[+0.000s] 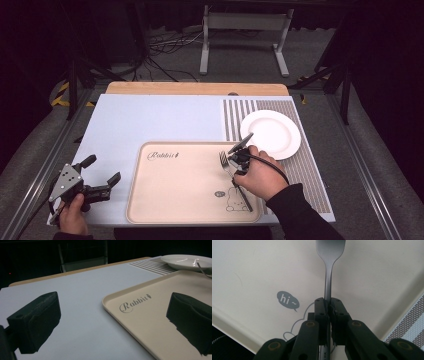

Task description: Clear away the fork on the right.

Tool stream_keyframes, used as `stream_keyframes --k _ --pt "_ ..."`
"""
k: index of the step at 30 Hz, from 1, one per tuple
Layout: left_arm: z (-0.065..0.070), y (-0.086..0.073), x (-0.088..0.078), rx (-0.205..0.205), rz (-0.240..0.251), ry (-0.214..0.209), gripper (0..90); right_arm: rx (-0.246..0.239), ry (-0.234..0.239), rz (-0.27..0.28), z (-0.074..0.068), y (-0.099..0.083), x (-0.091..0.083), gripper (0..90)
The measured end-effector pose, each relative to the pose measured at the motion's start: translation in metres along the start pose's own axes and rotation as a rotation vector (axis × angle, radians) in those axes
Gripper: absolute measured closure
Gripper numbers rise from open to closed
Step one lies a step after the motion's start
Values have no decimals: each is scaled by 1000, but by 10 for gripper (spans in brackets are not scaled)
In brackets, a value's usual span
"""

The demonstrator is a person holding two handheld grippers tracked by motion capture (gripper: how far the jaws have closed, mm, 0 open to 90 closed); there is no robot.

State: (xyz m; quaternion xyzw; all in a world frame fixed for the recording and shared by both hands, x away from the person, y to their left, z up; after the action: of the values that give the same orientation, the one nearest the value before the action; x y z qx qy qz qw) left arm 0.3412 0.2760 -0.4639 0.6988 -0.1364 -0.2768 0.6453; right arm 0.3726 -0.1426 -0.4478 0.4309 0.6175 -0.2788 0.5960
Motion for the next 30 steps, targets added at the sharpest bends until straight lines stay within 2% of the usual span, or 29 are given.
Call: stream_keyframes --k 30 --pt "0 0 0 0 4 1 1 24 -10 -44 3 -2 11 843"
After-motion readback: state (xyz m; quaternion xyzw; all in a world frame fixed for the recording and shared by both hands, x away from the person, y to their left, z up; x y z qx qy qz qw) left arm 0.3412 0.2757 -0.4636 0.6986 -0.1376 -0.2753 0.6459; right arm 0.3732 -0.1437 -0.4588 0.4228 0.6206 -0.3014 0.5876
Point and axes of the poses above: each handheld gripper's, and its own axes: x roughly forward along the jaws, y roughly out of its top, z roughly to its right, the point moved 5 cm from there along x, roughly forward along the jaws, and after that the axes turned 1 degree about z, right-handed, at the moved point
